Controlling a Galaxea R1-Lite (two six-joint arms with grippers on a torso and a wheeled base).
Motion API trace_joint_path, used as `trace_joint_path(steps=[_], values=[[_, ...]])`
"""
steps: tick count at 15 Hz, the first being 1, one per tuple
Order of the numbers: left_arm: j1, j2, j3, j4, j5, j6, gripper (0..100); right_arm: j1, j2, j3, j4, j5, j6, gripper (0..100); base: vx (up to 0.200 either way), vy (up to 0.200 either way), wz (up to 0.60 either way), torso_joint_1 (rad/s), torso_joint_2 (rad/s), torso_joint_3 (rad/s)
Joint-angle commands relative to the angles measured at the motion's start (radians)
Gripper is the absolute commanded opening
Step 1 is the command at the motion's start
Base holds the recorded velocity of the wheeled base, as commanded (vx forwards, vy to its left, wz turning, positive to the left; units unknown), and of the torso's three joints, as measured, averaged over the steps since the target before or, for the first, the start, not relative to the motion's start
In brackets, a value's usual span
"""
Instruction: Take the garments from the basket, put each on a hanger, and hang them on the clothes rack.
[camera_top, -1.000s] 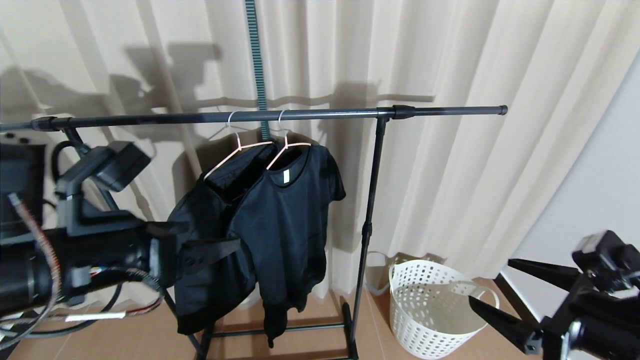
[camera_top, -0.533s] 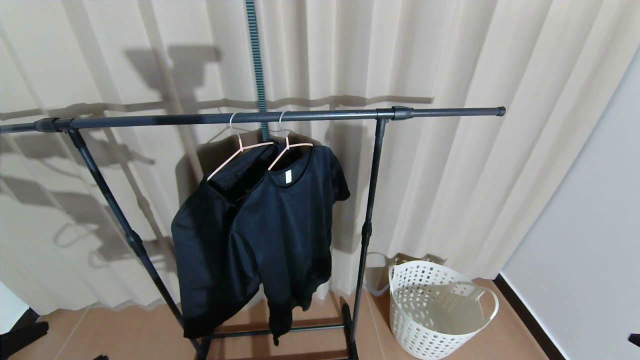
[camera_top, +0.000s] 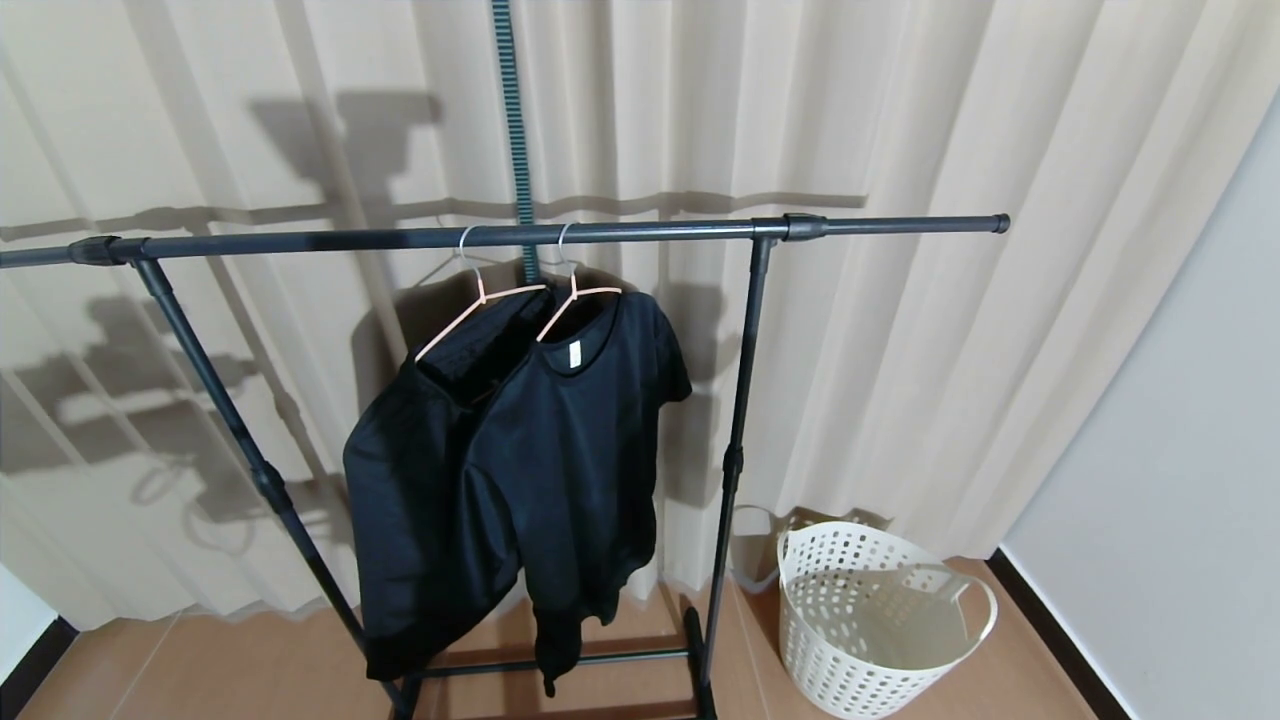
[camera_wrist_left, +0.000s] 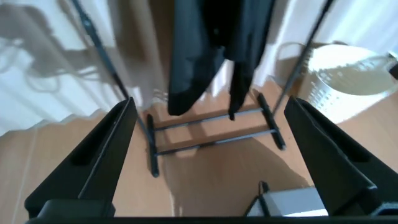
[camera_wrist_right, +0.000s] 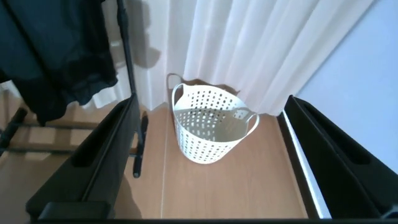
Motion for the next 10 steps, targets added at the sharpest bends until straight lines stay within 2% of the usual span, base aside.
trace_joint_path(steps=[1,2,4,5,6,7,8,9,10], values=[[0.101,-0.138,0.015,-0.001,-0.045,-0.001,100,-0.015,-0.050,0.003,0.000,0.001,0.006,100,0.000,0.000,0.00,0.000,0.00,0.000],[0.094,-0.155,0.011,-0.001,-0.111,-0.033,100,-0.015,-0.050,0.006,-0.001,0.012,0.009,100,0.000,0.000,0.00,0.000,0.00,0.000],[0.086,-0.163,0.020,-0.006,-0.132,-0.062,100,-0.015,-0.050,0.014,-0.009,0.032,-0.004,100,0.000,0.000,0.00,0.000,0.00,0.000],[0.083,-0.161,0.025,-0.019,-0.160,-0.061,100,-0.015,-0.050,0.019,-0.014,0.014,-0.009,100,0.000,0.000,0.00,0.000,0.00,0.000],[0.080,-0.152,0.028,-0.029,-0.227,-0.059,100,-0.015,-0.049,0.022,-0.015,-0.008,-0.012,100,0.000,0.000,0.00,0.000,0.00,0.000],[0.081,-0.154,0.038,-0.044,-0.244,-0.059,100,-0.015,-0.049,0.031,-0.027,-0.009,-0.018,100,0.000,0.000,0.00,0.000,0.00,0.000],[0.081,-0.154,0.038,-0.044,-0.244,-0.059,100,-0.015,-0.049,0.031,-0.029,-0.009,-0.018,100,0.000,0.000,0.00,0.000,0.00,0.000],[0.086,-0.166,0.049,-0.058,-0.192,-0.062,100,-0.015,-0.050,0.092,-0.144,-0.013,-0.004,100,0.000,0.000,0.00,0.000,0.00,0.000],[0.088,-0.166,0.060,-0.059,-0.106,-0.061,100,-0.015,-0.049,0.121,-0.218,-0.020,-0.017,100,0.000,0.000,0.00,0.000,0.00,0.000]])
